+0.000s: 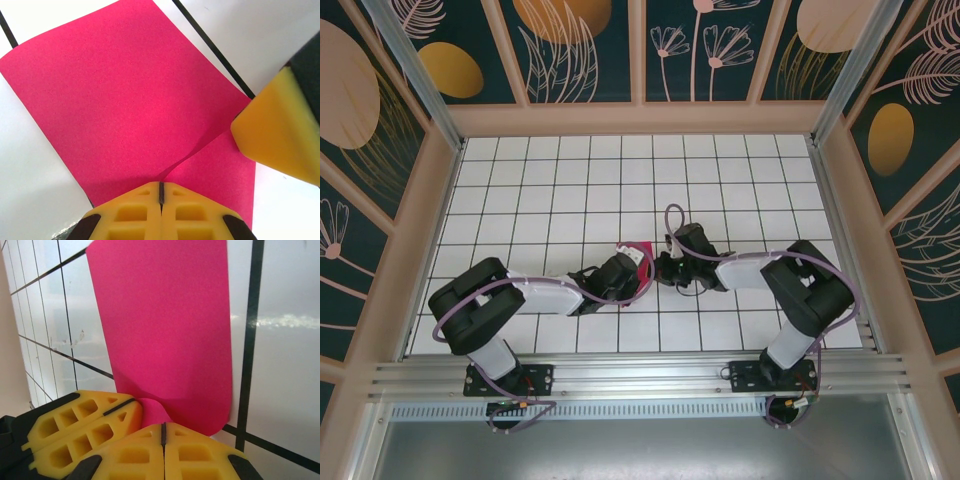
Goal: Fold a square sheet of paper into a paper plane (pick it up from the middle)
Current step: Third fold the triangle at the center of the table.
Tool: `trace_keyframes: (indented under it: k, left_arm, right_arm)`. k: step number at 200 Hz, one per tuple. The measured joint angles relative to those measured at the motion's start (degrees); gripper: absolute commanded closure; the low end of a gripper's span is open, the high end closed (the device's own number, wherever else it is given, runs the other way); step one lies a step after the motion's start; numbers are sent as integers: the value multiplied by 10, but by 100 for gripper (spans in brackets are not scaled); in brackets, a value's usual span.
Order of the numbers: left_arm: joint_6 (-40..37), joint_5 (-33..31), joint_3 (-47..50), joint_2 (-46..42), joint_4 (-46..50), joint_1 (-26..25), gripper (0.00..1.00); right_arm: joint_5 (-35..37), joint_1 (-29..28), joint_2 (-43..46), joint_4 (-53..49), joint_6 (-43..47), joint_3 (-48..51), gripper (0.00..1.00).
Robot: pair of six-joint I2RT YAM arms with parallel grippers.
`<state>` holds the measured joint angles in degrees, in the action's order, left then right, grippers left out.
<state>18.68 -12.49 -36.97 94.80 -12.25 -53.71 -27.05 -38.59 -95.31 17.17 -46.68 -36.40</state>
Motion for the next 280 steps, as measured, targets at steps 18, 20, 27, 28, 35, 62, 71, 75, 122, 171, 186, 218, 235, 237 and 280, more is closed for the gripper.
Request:
trace_keyframes:
  k: [18, 20, 27, 28, 35, 62, 71, 75, 122, 171, 186, 218, 235, 237, 280]
  left_arm:
    - [0, 0, 0, 0, 0, 0, 100]
    - [0, 0, 0, 0, 0, 0, 100]
    - [0, 0, 0, 0, 0, 0, 100]
    - [0, 0, 0, 0, 0, 0, 100]
    - [0, 0, 0, 0, 0, 0, 100]
    - [0, 0, 0, 0, 0, 0, 100]
    - [0, 0, 0, 0, 0, 0, 100]
    - [0, 0, 0, 0, 0, 0, 100]
    - [0, 0, 0, 0, 0, 0, 100]
    - [0, 0, 0, 0, 0, 0, 100]
    - [0, 0, 0, 0, 0, 0, 100]
    - [0, 0, 0, 0, 0, 0, 100]
    - [0, 0, 0, 0, 0, 0, 100]
    - [0, 0, 0, 0, 0, 0, 100]
    - [0, 0, 0, 0, 0, 0, 100]
  right_arm:
    - [0, 3, -2, 4, 0, 4, 92]
    - [0, 3, -2, 5, 1, 5, 92]
    - [0, 5, -4, 7, 1, 6, 92]
    - [0, 6, -4, 7, 1, 7, 92]
    - [1, 8, -7, 7, 1, 8, 92]
    - [0, 11, -20, 15, 2, 12, 92]
    - [0, 11, -20, 20, 2, 14, 92]
    - [0, 11, -20, 22, 2, 15, 92]
    - [6, 11, -6, 10, 2, 16, 90]
    - [12, 5, 20, 14, -4, 23, 90]
    - [10, -5, 20, 22, -12, 32, 91]
    - [-1, -15, 16, 53, -29, 45, 90]
    - [-1, -17, 12, 69, -37, 49, 90]
    - [-1, -17, 11, 70, -37, 49, 90]
    - [0, -19, -11, 86, -39, 54, 91]
